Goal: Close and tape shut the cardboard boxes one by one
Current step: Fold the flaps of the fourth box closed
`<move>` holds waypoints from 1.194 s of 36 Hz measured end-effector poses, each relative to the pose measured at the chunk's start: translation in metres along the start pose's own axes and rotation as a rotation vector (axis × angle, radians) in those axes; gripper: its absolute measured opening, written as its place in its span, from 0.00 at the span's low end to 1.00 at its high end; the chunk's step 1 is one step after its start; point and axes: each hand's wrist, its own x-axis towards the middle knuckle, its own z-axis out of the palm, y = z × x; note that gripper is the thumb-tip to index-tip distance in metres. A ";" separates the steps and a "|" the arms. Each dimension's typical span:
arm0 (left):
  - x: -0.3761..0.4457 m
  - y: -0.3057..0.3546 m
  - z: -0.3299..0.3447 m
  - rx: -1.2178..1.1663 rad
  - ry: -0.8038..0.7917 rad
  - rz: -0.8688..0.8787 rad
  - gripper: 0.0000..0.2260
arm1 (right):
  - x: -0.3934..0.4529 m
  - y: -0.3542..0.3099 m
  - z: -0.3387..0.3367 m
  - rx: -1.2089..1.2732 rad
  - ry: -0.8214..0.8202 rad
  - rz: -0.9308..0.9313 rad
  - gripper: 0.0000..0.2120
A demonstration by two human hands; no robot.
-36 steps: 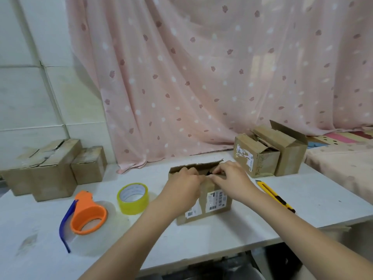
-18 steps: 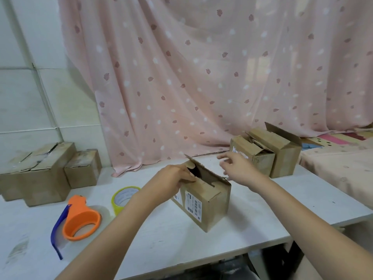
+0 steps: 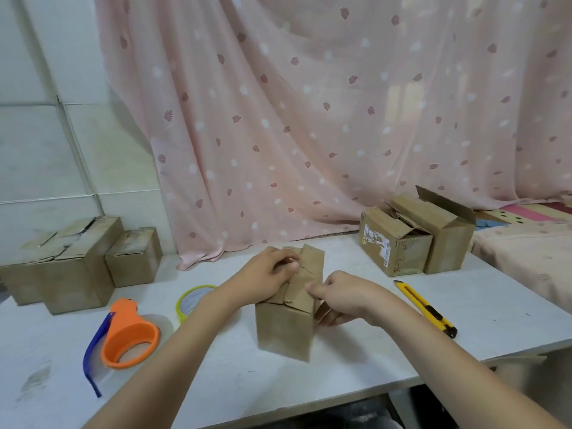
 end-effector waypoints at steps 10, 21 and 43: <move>0.000 0.011 -0.013 0.246 -0.311 -0.056 0.43 | 0.007 0.001 -0.015 -0.414 0.345 -0.166 0.11; 0.014 0.022 -0.031 0.611 -0.405 0.003 0.38 | 0.025 -0.004 -0.037 -0.601 0.255 -0.352 0.21; -0.007 0.017 0.012 0.409 0.026 -0.131 0.23 | 0.028 0.002 -0.019 -0.458 0.415 -0.456 0.14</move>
